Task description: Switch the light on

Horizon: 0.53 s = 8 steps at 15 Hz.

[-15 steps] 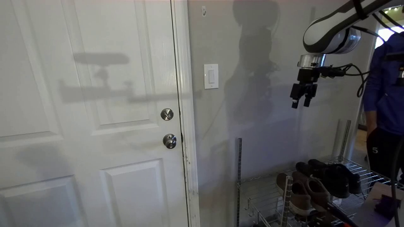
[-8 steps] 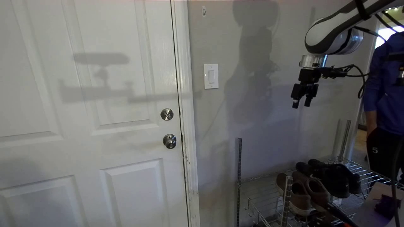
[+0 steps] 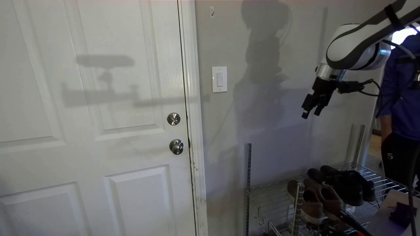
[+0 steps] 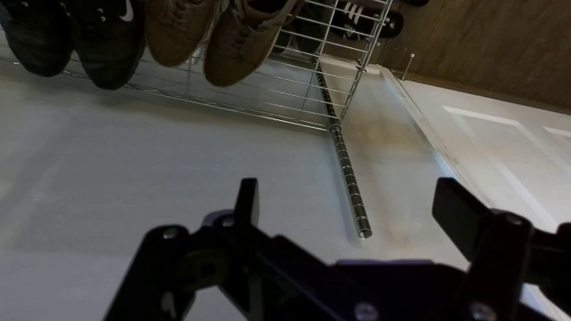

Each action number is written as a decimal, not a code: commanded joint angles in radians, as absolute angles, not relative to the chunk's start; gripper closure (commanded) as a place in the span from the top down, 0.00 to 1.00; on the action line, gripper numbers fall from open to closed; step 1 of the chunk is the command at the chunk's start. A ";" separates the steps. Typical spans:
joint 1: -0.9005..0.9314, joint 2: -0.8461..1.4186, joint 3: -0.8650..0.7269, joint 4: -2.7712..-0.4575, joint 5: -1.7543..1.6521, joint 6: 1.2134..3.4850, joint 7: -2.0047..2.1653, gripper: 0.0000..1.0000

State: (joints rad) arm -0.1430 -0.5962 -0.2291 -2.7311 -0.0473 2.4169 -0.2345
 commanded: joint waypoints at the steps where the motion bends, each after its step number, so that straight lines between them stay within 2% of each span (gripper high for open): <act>1: -0.078 -0.612 -0.221 -2.799 0.000 2.470 -0.263 1.00; 6: 0.029 -0.531 -0.179 -2.780 0.005 2.508 -0.262 1.00; 8: 0.060 -0.492 -0.151 -2.780 0.002 2.599 -0.251 1.00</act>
State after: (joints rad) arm 0.0306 -0.5541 -0.1891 -2.7811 -0.0216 2.4888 -0.2359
